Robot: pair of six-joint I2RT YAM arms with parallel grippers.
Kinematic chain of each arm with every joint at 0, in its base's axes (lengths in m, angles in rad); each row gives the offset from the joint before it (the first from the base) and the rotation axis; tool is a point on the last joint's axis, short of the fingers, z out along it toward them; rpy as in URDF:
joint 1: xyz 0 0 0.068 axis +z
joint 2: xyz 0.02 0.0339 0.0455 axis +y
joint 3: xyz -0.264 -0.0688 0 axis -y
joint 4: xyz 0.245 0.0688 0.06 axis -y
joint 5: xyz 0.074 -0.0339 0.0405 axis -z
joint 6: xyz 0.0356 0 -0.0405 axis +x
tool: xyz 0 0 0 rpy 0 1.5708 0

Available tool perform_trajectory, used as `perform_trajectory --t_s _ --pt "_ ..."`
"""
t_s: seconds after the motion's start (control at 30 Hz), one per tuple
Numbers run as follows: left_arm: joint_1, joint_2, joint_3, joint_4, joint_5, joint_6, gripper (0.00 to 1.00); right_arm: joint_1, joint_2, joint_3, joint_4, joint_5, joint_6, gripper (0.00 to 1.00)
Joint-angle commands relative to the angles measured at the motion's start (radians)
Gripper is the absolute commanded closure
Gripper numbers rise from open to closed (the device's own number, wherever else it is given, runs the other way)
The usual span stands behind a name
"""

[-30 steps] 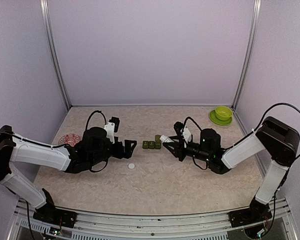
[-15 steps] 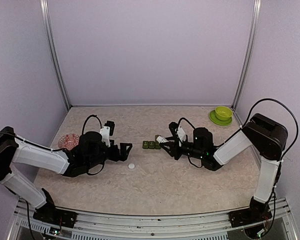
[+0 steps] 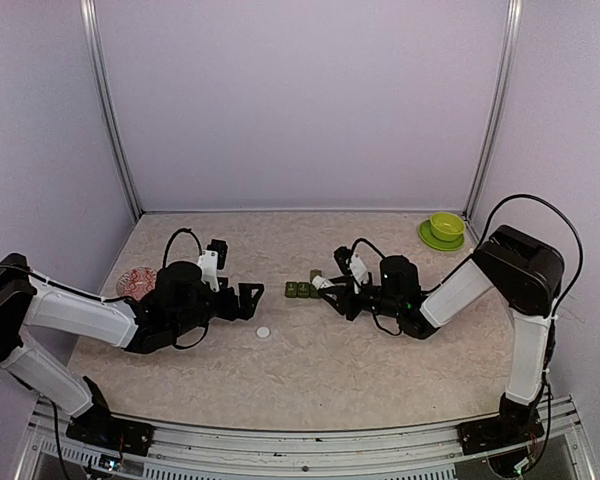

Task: Sort the pills into containers
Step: Pour the pill into the compartment of the pill container.

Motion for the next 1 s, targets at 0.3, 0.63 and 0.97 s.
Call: perform_trajectory --t_s 0.3,0.63,0.97 --pt "0.015 -0.013 -0.010 0.030 0.020 -0.006 0.01 -0.025 0.048 0.051 -0.058 0.006 0.021 0.80" --pt "0.017 -0.012 -0.011 0.030 0.024 -0.006 0.01 -0.031 0.068 0.076 -0.103 0.006 0.027 0.80" --pt "0.017 -0.016 -0.011 0.030 0.024 -0.006 0.01 -0.032 0.065 0.090 -0.159 0.019 0.033 0.80"
